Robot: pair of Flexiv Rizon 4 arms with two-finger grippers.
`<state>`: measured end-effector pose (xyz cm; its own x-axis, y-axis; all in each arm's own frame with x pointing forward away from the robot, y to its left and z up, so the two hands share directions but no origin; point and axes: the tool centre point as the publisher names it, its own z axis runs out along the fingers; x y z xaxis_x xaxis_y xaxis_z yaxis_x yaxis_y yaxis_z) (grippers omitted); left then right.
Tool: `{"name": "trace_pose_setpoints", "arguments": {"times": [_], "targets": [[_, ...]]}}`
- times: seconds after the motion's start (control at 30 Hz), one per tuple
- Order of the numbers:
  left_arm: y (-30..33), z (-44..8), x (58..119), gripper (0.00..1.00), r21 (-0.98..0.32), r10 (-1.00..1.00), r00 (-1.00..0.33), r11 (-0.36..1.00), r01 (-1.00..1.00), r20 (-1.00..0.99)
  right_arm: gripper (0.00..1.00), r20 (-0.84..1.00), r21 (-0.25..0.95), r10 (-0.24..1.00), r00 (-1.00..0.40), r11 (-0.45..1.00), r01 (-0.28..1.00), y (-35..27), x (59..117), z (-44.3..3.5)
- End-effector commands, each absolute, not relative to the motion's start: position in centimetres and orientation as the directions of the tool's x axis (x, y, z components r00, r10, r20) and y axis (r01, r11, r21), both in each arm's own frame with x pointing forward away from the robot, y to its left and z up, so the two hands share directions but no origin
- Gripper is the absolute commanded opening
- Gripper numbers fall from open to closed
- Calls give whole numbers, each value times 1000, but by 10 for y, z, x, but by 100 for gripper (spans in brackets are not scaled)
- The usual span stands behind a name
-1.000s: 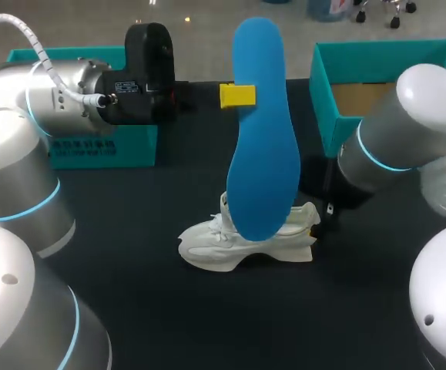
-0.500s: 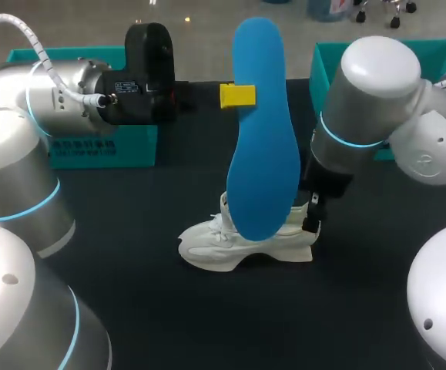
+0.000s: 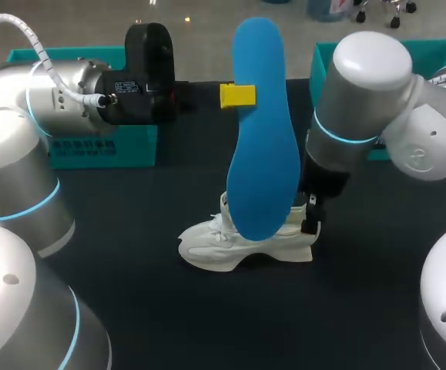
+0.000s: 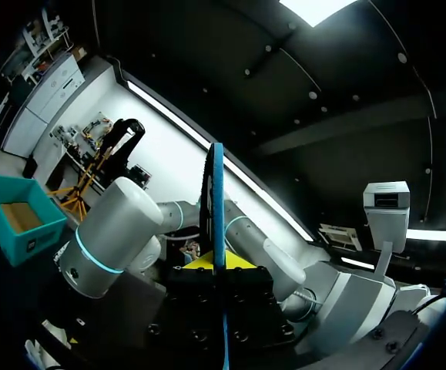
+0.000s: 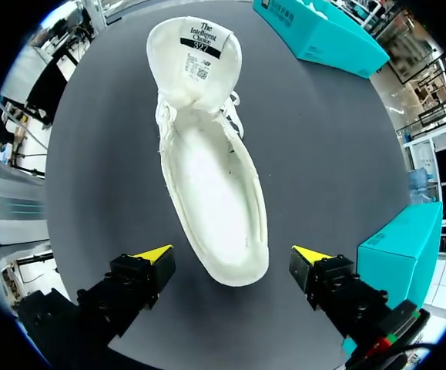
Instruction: Take the shoe out of the shoebox, open the shoe tongue, remove and reinsert the insole, then place the shoe into the shoebox
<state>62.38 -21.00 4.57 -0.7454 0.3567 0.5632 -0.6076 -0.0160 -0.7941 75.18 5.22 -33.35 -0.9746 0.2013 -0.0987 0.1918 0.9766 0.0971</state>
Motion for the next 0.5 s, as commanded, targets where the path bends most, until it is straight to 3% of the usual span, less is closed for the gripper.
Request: {"name": "trace_pose_setpoints", "arguments": {"times": [0.03,0.5], "targets": [[-210,45,623,0,-794,357,-746,-18,-607,563,100,-94,64,177,-980,983,171,58,751,-336],[-210,45,623,0,-794,357,-746,-18,-607,563,100,-94,64,177,-980,983,171,58,751,-336]]}}
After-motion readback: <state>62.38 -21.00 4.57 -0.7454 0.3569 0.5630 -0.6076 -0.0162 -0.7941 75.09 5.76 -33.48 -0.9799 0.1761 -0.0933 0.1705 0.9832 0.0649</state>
